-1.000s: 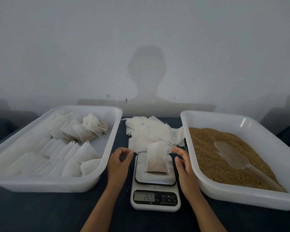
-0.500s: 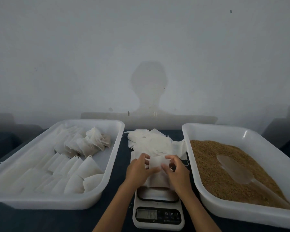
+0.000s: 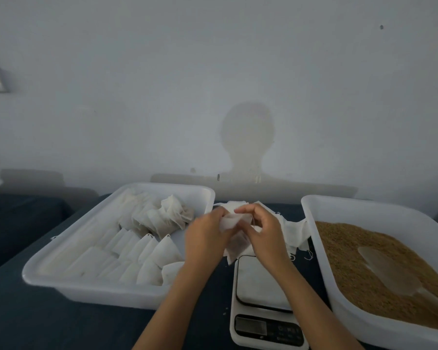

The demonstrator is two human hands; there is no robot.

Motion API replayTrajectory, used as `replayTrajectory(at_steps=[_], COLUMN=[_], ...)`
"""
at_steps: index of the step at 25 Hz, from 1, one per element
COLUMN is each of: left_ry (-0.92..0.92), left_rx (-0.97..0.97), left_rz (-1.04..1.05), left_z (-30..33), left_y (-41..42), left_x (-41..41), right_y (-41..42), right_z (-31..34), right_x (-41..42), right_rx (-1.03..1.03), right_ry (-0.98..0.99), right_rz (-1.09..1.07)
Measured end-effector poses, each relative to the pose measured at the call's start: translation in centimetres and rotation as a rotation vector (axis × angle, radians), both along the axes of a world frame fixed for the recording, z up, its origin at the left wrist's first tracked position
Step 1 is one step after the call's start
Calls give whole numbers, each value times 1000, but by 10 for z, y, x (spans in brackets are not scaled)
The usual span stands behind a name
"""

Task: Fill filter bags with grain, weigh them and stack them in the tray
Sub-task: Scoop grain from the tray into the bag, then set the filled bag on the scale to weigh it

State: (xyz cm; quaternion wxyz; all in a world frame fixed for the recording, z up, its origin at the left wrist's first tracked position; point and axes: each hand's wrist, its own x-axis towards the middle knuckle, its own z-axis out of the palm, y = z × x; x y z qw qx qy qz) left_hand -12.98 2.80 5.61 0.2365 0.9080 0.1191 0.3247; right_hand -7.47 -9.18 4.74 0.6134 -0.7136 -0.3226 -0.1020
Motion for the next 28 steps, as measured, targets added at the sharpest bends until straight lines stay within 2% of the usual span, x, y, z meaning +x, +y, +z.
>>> replayTrajectory(at_steps=[5, 8, 10, 14, 16, 19, 22, 25, 28], left_ry=[3, 89, 214, 563, 718, 872, 981, 981, 970], left_rx=[28, 44, 3, -239, -180, -170, -77, 48, 66], left_rz=[231, 298, 272, 87, 68, 64, 61, 120, 186], left_z=[20, 10, -3, -23, -28, -31, -34, -37, -39], left_y=[49, 75, 88, 100, 102, 103, 103, 108, 111], left_x=[-12, -13, -9, 3, 5, 7, 8, 9, 9], right_y=[60, 92, 104, 108, 107, 108, 113, 115, 115], right_z=[20, 15, 7, -7, -12, -14, -16, -16, -13], right_x=[-1, 0, 2, 5, 5, 4, 4, 5, 2], right_rx=[-34, -136, -242, -495, -620, -804, -971, -968, -904], right_ry=[-87, -72, -23, -39, -96, -221, -297, -282, -238], right_rz=[122, 177, 215, 289, 286, 268, 268, 247, 260])
